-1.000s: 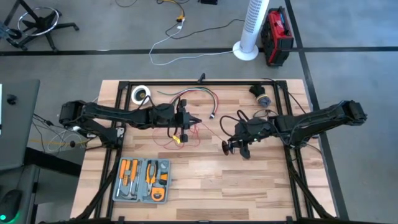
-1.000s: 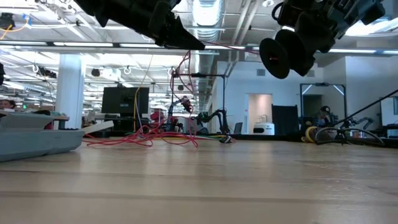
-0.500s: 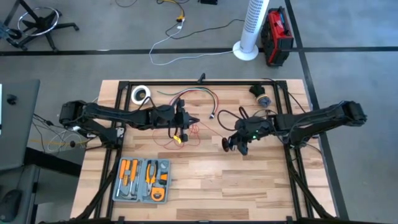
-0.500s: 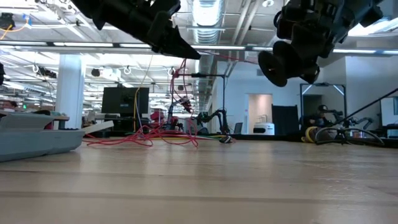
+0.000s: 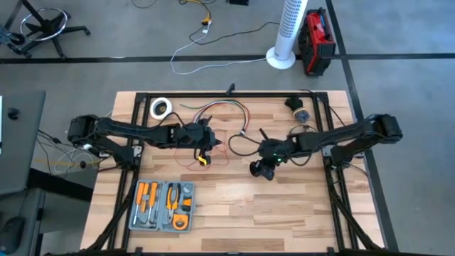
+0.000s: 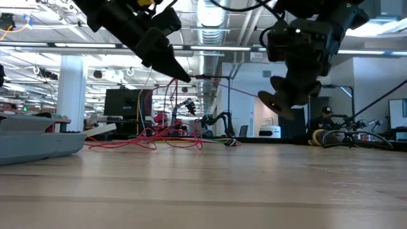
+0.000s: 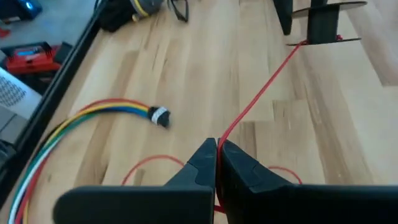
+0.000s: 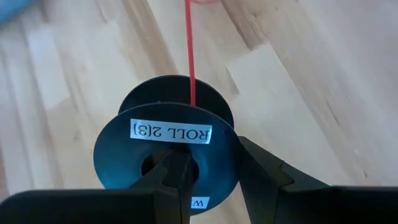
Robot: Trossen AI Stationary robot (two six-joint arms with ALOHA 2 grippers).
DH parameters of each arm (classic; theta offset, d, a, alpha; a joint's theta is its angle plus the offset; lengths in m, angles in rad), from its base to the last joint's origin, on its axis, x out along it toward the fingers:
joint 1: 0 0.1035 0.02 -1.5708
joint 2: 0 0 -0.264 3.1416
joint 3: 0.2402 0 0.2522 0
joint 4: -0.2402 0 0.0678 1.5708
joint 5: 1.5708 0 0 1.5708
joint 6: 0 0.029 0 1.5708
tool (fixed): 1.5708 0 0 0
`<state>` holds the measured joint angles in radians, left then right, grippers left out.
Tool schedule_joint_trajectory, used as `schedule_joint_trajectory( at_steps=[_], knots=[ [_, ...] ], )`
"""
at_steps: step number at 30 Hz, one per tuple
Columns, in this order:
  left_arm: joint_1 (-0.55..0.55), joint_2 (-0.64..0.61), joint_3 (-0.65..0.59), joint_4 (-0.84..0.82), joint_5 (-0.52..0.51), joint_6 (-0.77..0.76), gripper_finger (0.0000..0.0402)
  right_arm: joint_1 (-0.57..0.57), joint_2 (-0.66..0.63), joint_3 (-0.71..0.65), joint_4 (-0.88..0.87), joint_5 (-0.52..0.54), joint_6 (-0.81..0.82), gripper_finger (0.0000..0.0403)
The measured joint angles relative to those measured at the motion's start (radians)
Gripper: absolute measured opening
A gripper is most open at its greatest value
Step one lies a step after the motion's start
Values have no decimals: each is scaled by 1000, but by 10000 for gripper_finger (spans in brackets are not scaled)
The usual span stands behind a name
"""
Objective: Coil cords
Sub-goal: Uncoil the red wire from the black spool
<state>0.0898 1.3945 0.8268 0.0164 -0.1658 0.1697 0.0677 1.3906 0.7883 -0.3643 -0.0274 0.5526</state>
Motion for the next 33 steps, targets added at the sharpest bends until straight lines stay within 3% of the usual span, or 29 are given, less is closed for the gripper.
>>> schedule_joint_trajectory(
  at_steps=[7, 13, 16, 27, 33],
  knots=[
    [-1, 0, 0, -82, 15, -42, 0, 0, 116, 110, -228, 8, 7, 108],
    [-1, 0, 0, -60, 70, -62, 0, 2, 217, 234, -460, 7, -20, 108],
    [0, 0, 0, -63, 90, -70, 0, 3, 251, 258, -487, 2, -68, 112],
    [1, 0, 0, -71, 58, -98, 0, 4, 264, 264, -539, -7, -154, 217],
    [3, -9, 2, -153, -20, -56, 0, 9, 225, 256, -615, -9, -135, 237]
  ],
)
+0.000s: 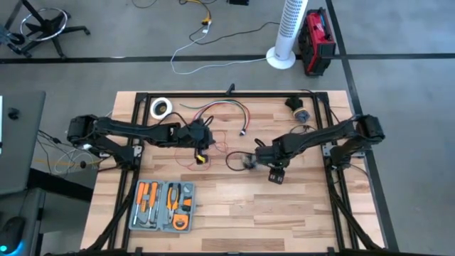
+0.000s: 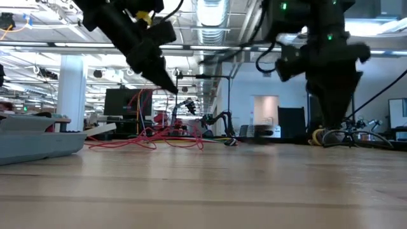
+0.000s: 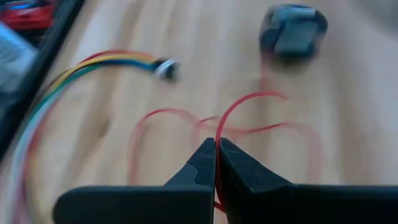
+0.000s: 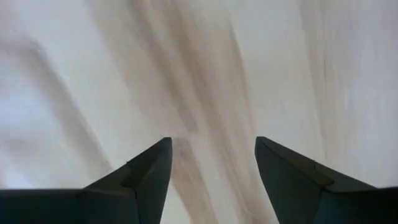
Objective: Coil cords
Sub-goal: Uncoil the red wire from the black spool
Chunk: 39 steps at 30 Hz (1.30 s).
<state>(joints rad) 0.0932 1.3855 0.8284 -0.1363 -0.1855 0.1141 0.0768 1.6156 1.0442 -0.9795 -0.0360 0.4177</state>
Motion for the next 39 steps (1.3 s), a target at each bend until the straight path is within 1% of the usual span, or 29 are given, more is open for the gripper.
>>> schedule_joint_trajectory(
  at_steps=[4, 7, 9, 12, 18, 20, 22, 26, 27, 28, 31, 32, 36, 39],
  knots=[
    [-2, 2, 0, -70, -101, 2, 0, 4, -76, 5, 30, 7, 24, 234],
    [-1, 2, 0, -75, -111, -4, 9, 3, -133, 5, 43, 17, 44, 230],
    [-1, 2, 0, -51, -84, -6, 24, 4, -169, 5, 40, 40, 60, 228],
    [-7, 2, 0, -15, -12, -7, 53, 5, -220, 6, 41, 80, 90, 225],
    [-42, 2, 0, 96, 96, 22, 127, 31, -286, 6, 40, 147, 129, 219],
    [-55, 2, 0, 116, 127, 31, 145, 45, -301, 6, 42, 189, 134, 216],
    [-66, 2, 0, 117, 117, 46, 155, 69, -320, 6, 45, 272, 142, 212],
    [-60, 3, 1, 79, -11, 48, 157, 138, -338, 6, 100, 539, 143, 196],
    [-50, 7, 1, 82, -20, 55, 155, 151, -334, 6, 121, 582, 142, 189],
    [-38, 18, 1, 96, -9, 71, 153, 159, -328, 6, 142, 609, 136, 180],
    [-5, 77, 1, 127, 69, 123, 141, 160, -302, 6, 178, 619, 132, 146],
    [5, 101, 0, 151, 79, 132, 136, 159, -294, 6, 179, 619, 132, 134],
    [50, 182, 1, 246, 75, 162, 127, 157, -283, 6, 184, 621, 132, 91],
    [83, 233, 1, 293, 72, 165, 125, 157, -287, 7, 191, 621, 132, 69]
  ],
)
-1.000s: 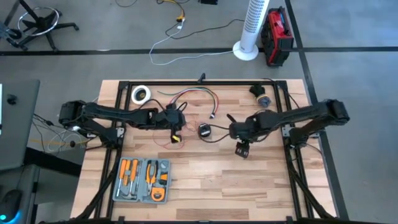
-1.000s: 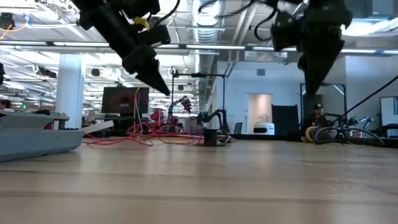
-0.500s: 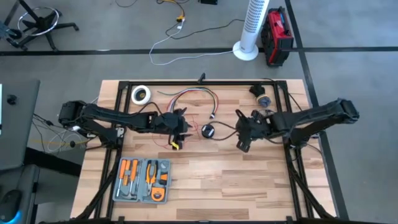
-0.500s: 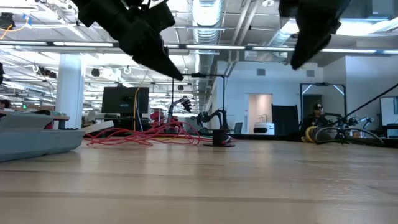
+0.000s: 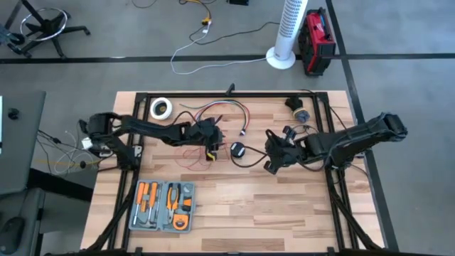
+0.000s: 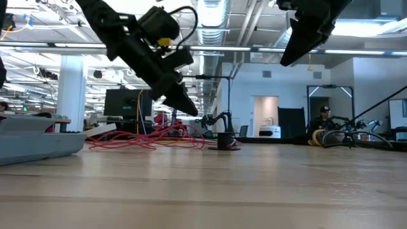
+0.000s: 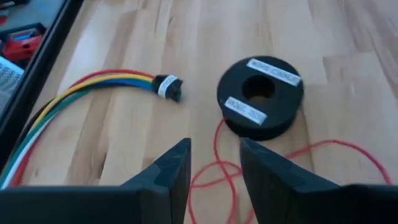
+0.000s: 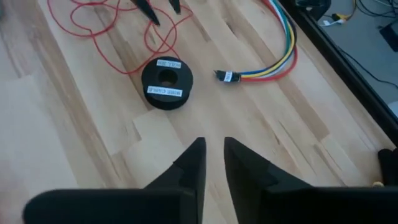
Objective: Coil cords
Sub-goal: Uncoil the red wire from the black spool
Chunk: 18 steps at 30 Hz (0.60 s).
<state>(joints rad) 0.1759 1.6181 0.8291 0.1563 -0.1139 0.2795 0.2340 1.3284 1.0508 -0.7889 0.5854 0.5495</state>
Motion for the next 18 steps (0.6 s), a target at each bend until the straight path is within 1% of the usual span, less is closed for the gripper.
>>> schedule_joint_trajectory(
  at_steps=[5, 14, 18],
  knots=[
    [26, 84, 2, 103, 90, -15, 125, -1, -9, 0, -1, 1, -17, 52],
    [6, 224, 125, 82, 114, -8, 125, -1, -8, 0, -3, 0, -26, 41],
    [-14, 281, 184, 85, 178, -18, 125, 0, -8, 0, -3, 0, -26, 38]
  ],
)
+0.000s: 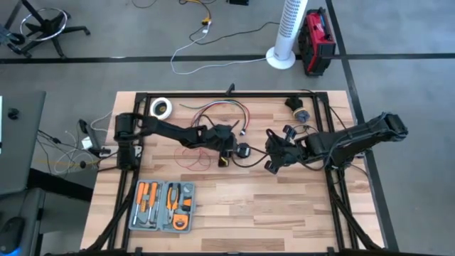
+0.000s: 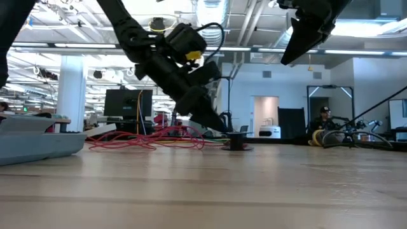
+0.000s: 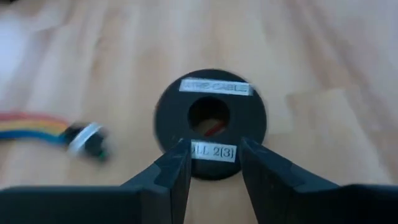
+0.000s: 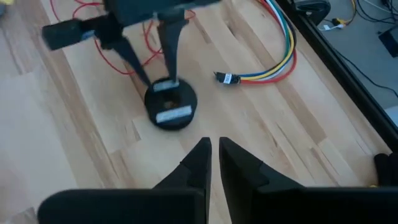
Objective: Coil cords
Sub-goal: Uncoil the red wire from the black spool, then return to Home Position
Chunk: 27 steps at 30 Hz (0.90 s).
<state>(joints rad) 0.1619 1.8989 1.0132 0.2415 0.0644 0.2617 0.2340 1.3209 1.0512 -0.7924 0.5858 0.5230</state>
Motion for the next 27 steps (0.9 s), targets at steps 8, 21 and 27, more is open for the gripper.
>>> schedule_joint_trajectory(
  at_steps=[8, 21, 27],
  knots=[
    [-62, 115, 133, 9, 45, -19, 125, 2, 0, 0, 0, 0, 0, 37],
    [-137, -2, 224, -137, 42, 29, 125, 30, -5, 0, -80, 57, 83, 28],
    [-137, -108, 195, -200, 43, 25, 125, 117, -75, 0, -90, 167, 99, 6]
  ],
)
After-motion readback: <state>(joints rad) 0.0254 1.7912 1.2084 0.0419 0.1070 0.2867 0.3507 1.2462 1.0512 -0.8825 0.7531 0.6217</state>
